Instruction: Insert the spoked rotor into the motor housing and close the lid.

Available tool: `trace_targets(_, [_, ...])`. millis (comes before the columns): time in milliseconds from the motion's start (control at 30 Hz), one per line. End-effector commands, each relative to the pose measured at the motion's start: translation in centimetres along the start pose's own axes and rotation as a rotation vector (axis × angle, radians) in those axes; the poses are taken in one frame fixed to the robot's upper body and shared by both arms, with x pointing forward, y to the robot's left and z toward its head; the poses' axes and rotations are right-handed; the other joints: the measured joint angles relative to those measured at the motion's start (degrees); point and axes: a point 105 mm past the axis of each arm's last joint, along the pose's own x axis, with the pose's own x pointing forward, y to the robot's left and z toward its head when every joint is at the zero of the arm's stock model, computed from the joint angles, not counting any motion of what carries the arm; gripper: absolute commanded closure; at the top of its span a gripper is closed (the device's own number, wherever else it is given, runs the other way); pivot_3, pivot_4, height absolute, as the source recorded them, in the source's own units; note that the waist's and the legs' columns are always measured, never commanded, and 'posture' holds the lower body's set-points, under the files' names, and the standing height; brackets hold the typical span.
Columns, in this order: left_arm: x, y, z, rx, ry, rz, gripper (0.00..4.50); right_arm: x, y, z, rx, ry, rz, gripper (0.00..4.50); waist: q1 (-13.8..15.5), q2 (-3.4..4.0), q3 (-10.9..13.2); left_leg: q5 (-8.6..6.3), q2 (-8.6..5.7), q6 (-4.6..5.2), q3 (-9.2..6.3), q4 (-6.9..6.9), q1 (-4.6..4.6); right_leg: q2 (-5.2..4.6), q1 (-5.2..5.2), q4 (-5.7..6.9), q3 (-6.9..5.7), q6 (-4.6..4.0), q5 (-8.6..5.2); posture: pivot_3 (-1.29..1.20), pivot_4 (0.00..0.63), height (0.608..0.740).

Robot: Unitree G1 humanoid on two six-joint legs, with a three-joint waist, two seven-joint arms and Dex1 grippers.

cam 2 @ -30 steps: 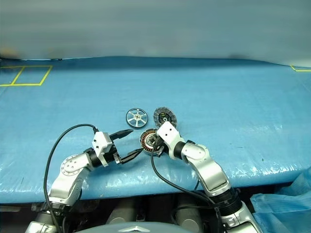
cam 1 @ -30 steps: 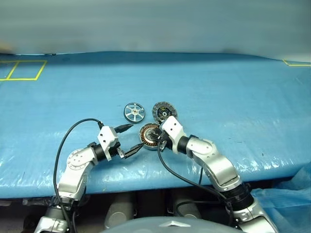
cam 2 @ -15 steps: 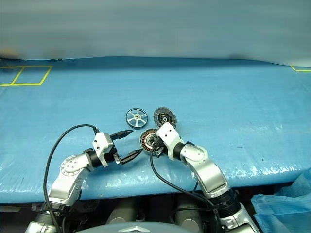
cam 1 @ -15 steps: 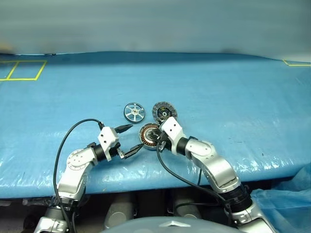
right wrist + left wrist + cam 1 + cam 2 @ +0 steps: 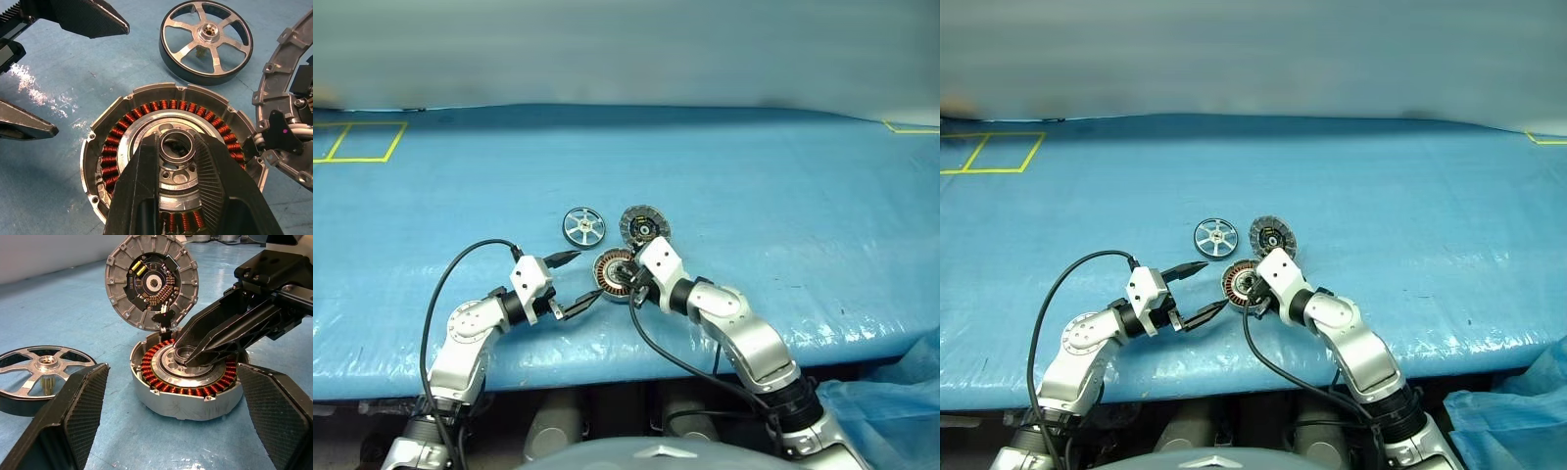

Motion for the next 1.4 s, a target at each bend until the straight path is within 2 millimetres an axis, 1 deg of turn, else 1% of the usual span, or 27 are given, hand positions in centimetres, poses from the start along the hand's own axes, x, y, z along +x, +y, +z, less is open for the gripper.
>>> trace_targets(33, [0.2,0.1,1.0,0.045,-0.028,-0.005,0.0,-0.1,0.7,1.1,-0.025,-0.04,0.03,3.07,0.0,0.0,0.0,0.0,0.0,0.0,0.0,0.0,0.0,0.0,0.0,0.0,0.0,0.0,0.0,0.0,0.15,0.74])
trace_targets(100, [0.2,0.1,1.0,0.046,-0.027,-0.002,0.0,-0.1,0.8,1.1,-0.031,-0.042,0.029,2.52,0.0,0.0,0.0,0.0,0.0,0.0,0.0,0.0,0.0,0.0,0.0,0.0,0.0,0.0,0.0,0.0,0.15,0.74])
trace_targets(200, [0.2,0.2,0.9,0.047,-0.026,0.0,0.0,-0.1,0.7,1.2,-0.044,-0.043,0.025,1.49,0.0,0.0,0.0,0.0,0.0,0.0,0.0,0.0,0.0,0.0,-0.01,0.0,0.0,0.0,0.0,0.0,0.15,0.74])
trace_targets(233, [0.2,0.2,0.9,0.046,-0.025,0.001,0.0,-0.1,0.6,1.2,-0.05,-0.046,0.018,1.21,0.0,0.0,0.0,0.0,0.0,0.0,0.0,0.0,0.0,0.0,-0.01,0.0,0.0,0.0,0.0,0.0,0.15,0.74])
trace_targets(367, [0.2,0.2,0.8,0.044,-0.022,0.004,0.0,-0.2,0.7,1.6,-0.053,-0.061,0.022,1.21,0.0,0.0,0.0,0.0,0.0,0.0,0.0,0.0,0.0,0.0,0.0,0.0,0.0,0.0,0.0,0.0,0.15,0.74])
trace_targets(533, [0.2,0.2,0.7,0.039,-0.02,0.004,0.0,-0.5,1.0,3.0,-0.04,-0.116,0.048,1.21,0.0,0.0,0.0,0.0,0.0,0.0,0.0,0.0,0.0,0.0,0.0,0.0,0.0,0.0,0.0,0.0,0.15,0.74])
trace_targets(667, [0.3,0.1,0.7,0.038,-0.019,-0.001,0.0,-0.5,0.7,3.7,-0.018,-0.152,0.034,1.21,0.0,0.0,0.0,0.0,0.0,0.0,0.0,0.0,0.0,0.0,0.0,0.0,0.0,0.0,0.0,0.0,0.15,0.74])
trace_targets(767, [0.3,0.1,0.7,0.038,-0.019,-0.001,0.0,-0.4,0.2,3.5,-0.014,-0.149,0.007,1.82,0.0,0.0,0.0,0.0,0.0,0.0,0.0,0.0,0.0,0.0,0.0,-0.01,0.0,0.0,0.0,0.0,0.15,0.74])
trace_targets(900, [0.3,0.1,0.7,0.039,-0.017,0.002,0.0,-0.4,-0.3,2.6,-0.021,-0.113,-0.016,3.13,0.0,0.0,0.0,0.0,0.0,0.0,0.0,0.0,0.0,0.0,0.0,0.0,0.0,0.0,0.0,0.0,0.15,0.74])
trace_targets(1033, [0.3,0.2,0.6,0.038,-0.016,0.007,0.0,-0.3,-0.1,2.3,-0.017,-0.101,-0.002,4.44,0.0,0.0,0.0,0.0,0.0,0.0,0.0,0.0,-0.01,0.0,0.0,0.0,0.0,0.0,0.0,0.0,0.15,0.74])
trace_targets(1233, [0.3,0.2,0.5,0.033,-0.014,0.01,0.0,-0.2,0.1,2.1,-0.022,-0.09,0.005,4.48,0.0,0.0,0.0,0.0,0.0,0.0,0.0,0.0,-0.01,0.0,0.0,0.0,0.0,0.0,0.0,0.0,0.15,0.74])
trace_targets(1400, [0.3,0.3,0.4,0.034,-0.013,0.012,0.0,0.0,-0.2,1.4,-0.02,-0.062,-0.006,4.48,0.0,0.0,0.0,0.0,0.0,0.0,0.0,0.0,-0.01,0.0,0.0,0.0,0.0,0.0,0.0,0.0,0.15,0.74])
